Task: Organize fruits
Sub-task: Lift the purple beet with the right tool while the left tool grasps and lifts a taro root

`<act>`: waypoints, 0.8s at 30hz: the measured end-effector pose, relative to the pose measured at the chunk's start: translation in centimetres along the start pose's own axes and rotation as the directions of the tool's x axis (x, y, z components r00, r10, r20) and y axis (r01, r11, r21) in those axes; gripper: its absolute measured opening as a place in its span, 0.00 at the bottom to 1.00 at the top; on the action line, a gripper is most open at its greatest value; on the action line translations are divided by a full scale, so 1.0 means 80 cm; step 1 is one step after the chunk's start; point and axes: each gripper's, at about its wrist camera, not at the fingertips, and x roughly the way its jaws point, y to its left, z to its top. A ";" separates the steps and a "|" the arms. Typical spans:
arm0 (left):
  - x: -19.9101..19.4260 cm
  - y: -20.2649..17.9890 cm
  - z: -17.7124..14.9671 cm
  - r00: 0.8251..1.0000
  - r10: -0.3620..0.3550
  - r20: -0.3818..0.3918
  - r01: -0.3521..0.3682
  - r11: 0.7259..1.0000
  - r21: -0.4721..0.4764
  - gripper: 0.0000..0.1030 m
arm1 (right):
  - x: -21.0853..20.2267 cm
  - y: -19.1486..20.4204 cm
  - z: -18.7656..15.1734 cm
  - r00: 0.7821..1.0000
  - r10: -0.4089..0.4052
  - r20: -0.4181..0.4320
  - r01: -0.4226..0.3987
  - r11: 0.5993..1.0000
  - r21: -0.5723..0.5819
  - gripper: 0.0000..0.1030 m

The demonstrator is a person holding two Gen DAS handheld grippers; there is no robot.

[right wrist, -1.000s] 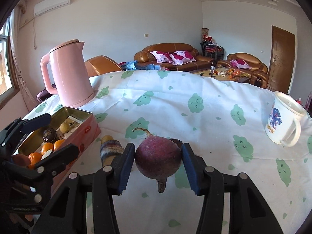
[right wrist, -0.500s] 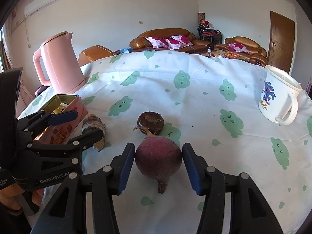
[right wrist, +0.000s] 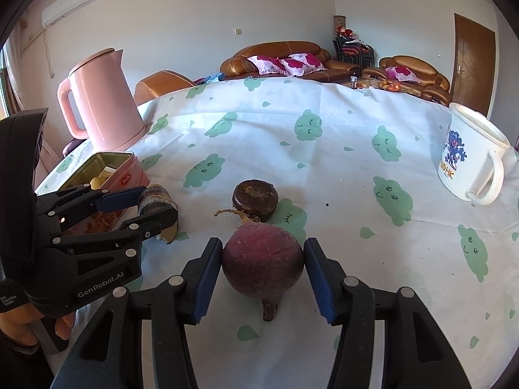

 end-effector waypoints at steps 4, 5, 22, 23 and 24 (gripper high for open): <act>-0.008 0.000 -0.001 0.999 -0.008 0.033 0.008 1.000 0.001 0.42 | -0.010 0.002 0.000 0.999 -0.017 0.039 0.017 1.000 -0.007 0.52; -0.010 -0.001 -0.001 0.999 -0.007 0.044 0.007 1.000 0.002 0.42 | -0.012 0.003 -0.001 0.999 -0.020 0.050 0.020 1.000 -0.009 0.52; -0.046 -0.005 -0.006 0.980 0.036 0.196 -0.040 0.999 0.016 0.42 | -0.039 0.008 -0.003 0.985 -0.023 0.172 0.029 0.999 -0.032 0.52; -0.047 -0.005 -0.006 0.979 0.038 0.201 -0.042 0.999 0.017 0.42 | -0.040 0.009 -0.003 0.984 -0.023 0.176 0.030 0.999 -0.034 0.52; -0.049 -0.005 -0.007 0.978 0.040 0.207 -0.044 0.999 0.016 0.42 | -0.041 0.009 -0.003 0.983 -0.024 0.181 0.031 0.999 -0.036 0.52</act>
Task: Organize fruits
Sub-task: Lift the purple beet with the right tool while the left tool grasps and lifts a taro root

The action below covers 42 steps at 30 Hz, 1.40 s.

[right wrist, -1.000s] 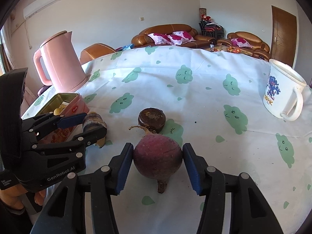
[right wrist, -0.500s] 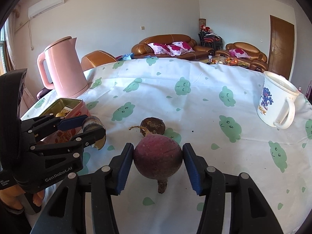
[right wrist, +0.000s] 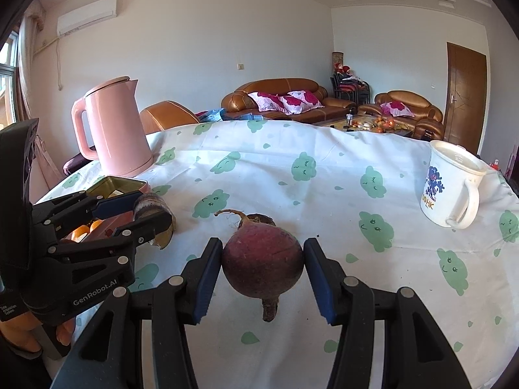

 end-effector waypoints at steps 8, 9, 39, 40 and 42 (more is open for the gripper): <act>-0.010 -0.001 -0.001 0.999 0.016 0.039 -0.016 1.000 0.006 0.42 | -0.009 0.001 -0.001 0.999 0.001 0.035 -0.001 1.000 -0.007 0.52; -0.012 -0.002 -0.001 0.999 0.018 0.043 -0.018 1.000 0.007 0.42 | -0.010 0.002 -0.001 0.999 0.000 0.040 0.001 1.000 -0.008 0.52; -0.034 0.002 -0.005 0.994 0.027 0.109 -0.025 1.000 -0.014 0.22 | -0.033 0.007 -0.005 0.991 0.004 0.132 0.000 1.000 -0.028 0.52; -0.033 0.005 -0.006 0.994 0.019 0.105 -0.017 1.000 -0.025 0.22 | -0.033 0.007 -0.005 0.992 0.003 0.130 0.001 1.000 -0.028 0.52; -0.029 0.011 -0.006 0.996 0.005 0.084 -0.001 0.999 -0.047 0.27 | -0.032 0.006 -0.004 0.992 0.002 0.127 0.001 1.000 -0.027 0.52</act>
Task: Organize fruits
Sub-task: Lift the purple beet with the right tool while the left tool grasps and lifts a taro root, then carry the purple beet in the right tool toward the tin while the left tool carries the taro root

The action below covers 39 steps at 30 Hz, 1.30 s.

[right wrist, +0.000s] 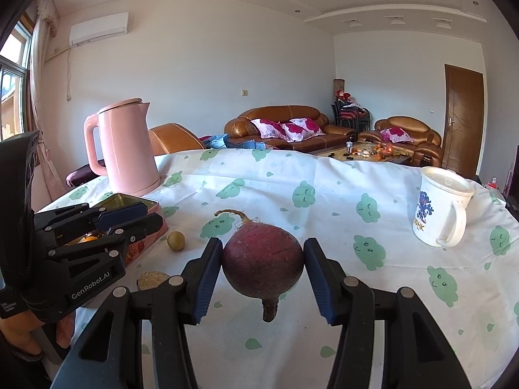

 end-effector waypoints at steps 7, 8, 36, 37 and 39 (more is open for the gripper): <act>-0.005 0.008 -0.009 0.999 -0.033 -0.037 0.033 0.999 -0.017 0.74 | -0.005 -0.003 -0.002 1.000 0.012 0.021 -0.012 1.000 0.016 0.52; -0.004 0.005 -0.010 0.997 -0.048 -0.053 0.048 0.999 -0.004 0.74 | -0.007 -0.004 -0.003 1.000 0.010 0.022 -0.010 1.000 0.020 0.52; -0.005 -0.018 -0.026 0.975 -0.146 -0.168 0.154 0.988 0.032 0.40 | -0.041 0.000 -0.014 0.997 -0.013 0.074 0.012 1.000 0.016 0.52; -0.007 -0.017 -0.026 0.977 -0.144 -0.158 0.151 0.988 0.032 0.40 | -0.042 0.001 -0.014 0.997 -0.017 0.078 0.016 1.000 0.013 0.52; -0.010 -0.016 -0.025 0.979 -0.146 -0.141 0.151 0.988 0.027 0.40 | -0.044 0.002 -0.014 0.996 -0.021 0.085 0.020 1.000 0.009 0.52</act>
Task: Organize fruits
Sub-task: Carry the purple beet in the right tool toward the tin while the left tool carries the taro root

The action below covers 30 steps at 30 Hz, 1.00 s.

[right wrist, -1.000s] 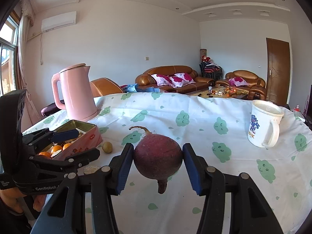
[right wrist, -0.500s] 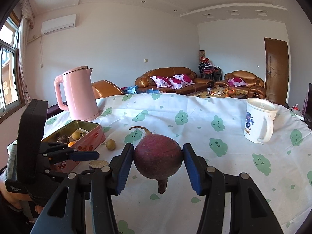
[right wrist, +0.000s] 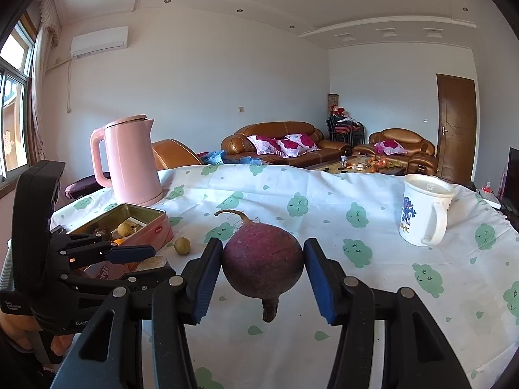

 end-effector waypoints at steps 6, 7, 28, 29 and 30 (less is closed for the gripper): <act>-0.012 0.005 0.000 0.999 0.014 0.046 -0.013 1.000 -0.015 0.40 | -0.003 0.004 0.000 1.000 0.002 0.013 -0.001 1.000 -0.008 0.52; -0.015 0.005 0.001 0.998 0.020 0.057 -0.019 1.000 -0.016 0.40 | -0.004 0.005 0.000 1.000 0.003 0.015 -0.003 1.000 -0.009 0.52; -0.074 0.025 0.010 0.966 0.132 0.223 -0.127 0.991 -0.033 0.40 | -0.004 0.044 0.013 0.996 0.075 0.047 -0.073 0.997 -0.040 0.52; -0.077 0.027 0.010 0.965 0.134 0.226 -0.129 0.991 -0.038 0.40 | -0.004 0.047 0.015 0.996 0.080 0.049 -0.078 0.996 -0.043 0.52; -0.079 0.030 0.010 0.964 0.137 0.230 -0.131 0.990 -0.044 0.40 | -0.003 0.049 0.017 0.995 0.086 0.050 -0.083 0.996 -0.044 0.52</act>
